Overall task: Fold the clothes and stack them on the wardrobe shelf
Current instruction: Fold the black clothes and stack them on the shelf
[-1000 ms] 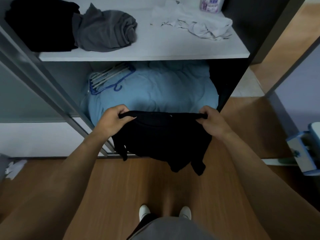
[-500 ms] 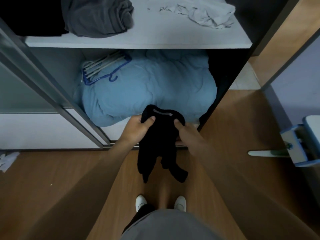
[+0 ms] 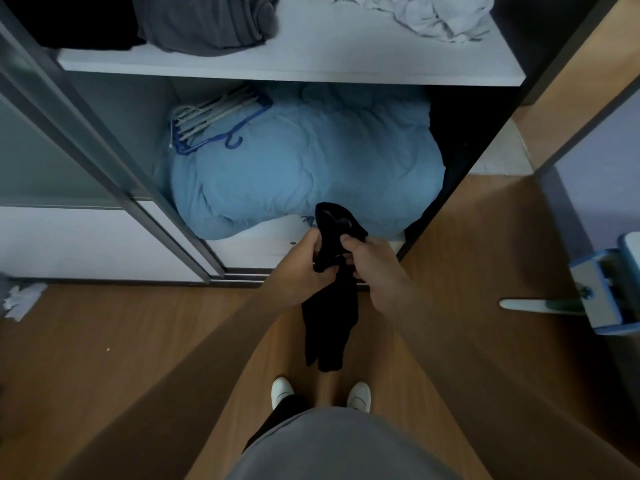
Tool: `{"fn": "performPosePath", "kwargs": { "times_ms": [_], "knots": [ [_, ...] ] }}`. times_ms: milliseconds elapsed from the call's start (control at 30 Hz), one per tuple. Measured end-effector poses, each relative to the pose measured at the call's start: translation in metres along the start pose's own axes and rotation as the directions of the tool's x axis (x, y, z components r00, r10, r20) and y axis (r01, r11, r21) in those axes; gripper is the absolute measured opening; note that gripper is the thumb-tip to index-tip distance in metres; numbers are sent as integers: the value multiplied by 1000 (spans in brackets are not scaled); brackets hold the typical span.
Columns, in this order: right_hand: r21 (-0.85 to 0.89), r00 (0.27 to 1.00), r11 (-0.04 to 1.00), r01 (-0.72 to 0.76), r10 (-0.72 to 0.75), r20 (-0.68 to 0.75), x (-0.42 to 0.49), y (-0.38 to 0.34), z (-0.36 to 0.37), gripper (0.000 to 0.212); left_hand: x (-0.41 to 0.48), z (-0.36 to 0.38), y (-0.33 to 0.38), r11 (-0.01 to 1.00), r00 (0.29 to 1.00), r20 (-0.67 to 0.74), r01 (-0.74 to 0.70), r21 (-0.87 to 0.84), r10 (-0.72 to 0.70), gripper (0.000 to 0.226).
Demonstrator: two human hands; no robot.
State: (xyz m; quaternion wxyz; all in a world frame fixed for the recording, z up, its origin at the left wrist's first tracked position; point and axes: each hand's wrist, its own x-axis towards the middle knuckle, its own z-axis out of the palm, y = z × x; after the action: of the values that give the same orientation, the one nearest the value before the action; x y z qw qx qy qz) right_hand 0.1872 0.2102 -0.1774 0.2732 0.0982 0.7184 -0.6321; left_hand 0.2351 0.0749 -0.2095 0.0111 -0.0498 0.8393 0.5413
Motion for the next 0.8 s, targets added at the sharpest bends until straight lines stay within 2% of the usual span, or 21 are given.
{"fn": "performPosePath", "kwargs": {
  "times_ms": [67, 133, 200, 267, 300, 367, 433, 533, 700, 800],
  "knots": [
    [-22, 1000, 1000, 0, 0, 12, -6, -3, -4, 15, 0, -1, 4, 1000, 999, -42, -24, 8, 24, 39],
    [-120, 999, 992, 34, -33, 3, -10, -3, -13, 19, -1, -3, 7, 998, 997, -52, -63, 0, 63, 35],
    [-321, 979, 931, 172, -198, -52, -12, -3, -25, 16, -3, -7, 10, 995, 993, -53, -103, -5, 102, 39],
    [-403, 903, 832, 381, -429, -33, -18, -7, -32, 18, -4, -12, 12, 992, 992, -19, -126, -11, 126, 32],
    [-399, 841, 762, 510, -540, 44, -20, -11, -34, 19, -4, -14, 13, 989, 990, -1, -144, -16, 144, 27],
    [-438, 686, 548, 713, -675, 272, -20, -18, -34, 16, -4, -19, 18, 982, 982, 42, -185, -29, 186, 17],
    [-512, 580, 330, 793, -666, 469, -15, -25, -34, 20, -5, -24, 25, 974, 973, 57, -224, -25, 225, 16],
    [-602, 569, 163, 782, -581, 581, -8, -34, -34, 27, -6, -30, 30, 979, 978, 36, -205, -5, 205, 19],
    [-646, 543, 56, 761, -601, 587, -3, -29, -32, 21, -14, -39, 34, 986, 989, 50, -136, -96, 141, 14],
    [-554, 517, 147, 819, -606, 604, -7, -26, -28, 23, -18, -44, 37, 984, 979, 113, -161, -71, 168, 12]
  ]
}}
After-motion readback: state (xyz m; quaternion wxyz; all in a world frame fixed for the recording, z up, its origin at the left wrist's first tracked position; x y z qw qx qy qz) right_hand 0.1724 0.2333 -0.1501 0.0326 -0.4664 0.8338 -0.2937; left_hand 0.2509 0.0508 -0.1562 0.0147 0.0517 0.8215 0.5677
